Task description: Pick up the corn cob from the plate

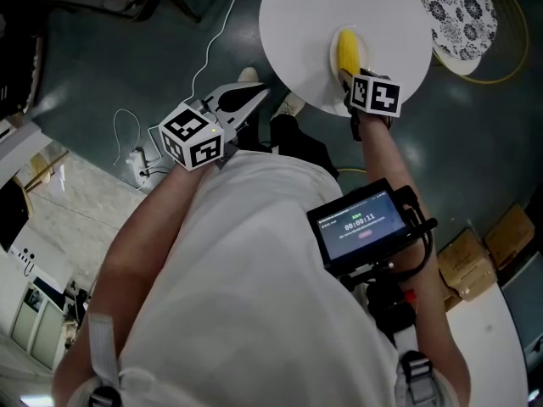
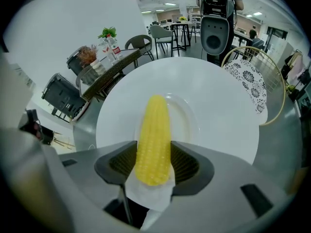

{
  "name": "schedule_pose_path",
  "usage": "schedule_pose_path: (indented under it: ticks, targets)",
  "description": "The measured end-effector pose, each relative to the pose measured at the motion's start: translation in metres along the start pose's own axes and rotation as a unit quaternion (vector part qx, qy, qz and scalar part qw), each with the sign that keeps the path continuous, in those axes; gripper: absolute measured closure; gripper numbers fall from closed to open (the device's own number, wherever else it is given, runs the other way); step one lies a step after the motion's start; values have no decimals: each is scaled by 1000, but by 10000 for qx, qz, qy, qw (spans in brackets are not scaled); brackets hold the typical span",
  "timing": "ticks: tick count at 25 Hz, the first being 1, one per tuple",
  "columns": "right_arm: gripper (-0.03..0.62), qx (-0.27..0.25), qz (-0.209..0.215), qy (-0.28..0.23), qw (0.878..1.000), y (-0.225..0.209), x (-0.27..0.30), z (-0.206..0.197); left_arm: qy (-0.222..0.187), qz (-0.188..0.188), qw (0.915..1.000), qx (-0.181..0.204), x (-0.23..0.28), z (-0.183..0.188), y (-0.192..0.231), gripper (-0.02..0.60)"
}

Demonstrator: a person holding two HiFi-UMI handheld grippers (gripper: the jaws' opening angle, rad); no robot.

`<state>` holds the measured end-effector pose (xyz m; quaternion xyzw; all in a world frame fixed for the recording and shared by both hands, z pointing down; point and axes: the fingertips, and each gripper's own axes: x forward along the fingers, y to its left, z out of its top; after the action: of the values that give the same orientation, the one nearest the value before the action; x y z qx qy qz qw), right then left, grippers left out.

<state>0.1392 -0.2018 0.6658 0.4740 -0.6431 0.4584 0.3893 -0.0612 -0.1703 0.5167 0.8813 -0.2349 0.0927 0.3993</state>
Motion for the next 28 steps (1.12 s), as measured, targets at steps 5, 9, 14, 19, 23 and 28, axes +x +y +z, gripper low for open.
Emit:
schedule_pose_path:
  ticks: [5, 9, 14, 19, 23, 28]
  targets:
    - [372, 81, 88, -24, 9999, 3, 0, -1, 31, -15, 10000, 18, 1, -1, 1, 575]
    - [373, 149, 152, -81, 9997, 4, -1, -1, 45, -42, 10000, 31, 3, -1, 0, 575]
    - [373, 198, 195, -157, 9995, 5, -1, 0, 63, -64, 9999, 48, 4, -2, 1, 575]
    - [373, 223, 227, -225, 9992, 6, -2, 2, 77, -77, 9999, 68, 5, -2, 1, 575]
    - [373, 233, 251, -267, 9991, 6, -2, 3, 92, -84, 9999, 76, 5, -3, 1, 575]
    - [373, 241, 280, -329, 9988, 8, -2, 5, 104, -105, 9998, 101, 7, -3, 2, 575]
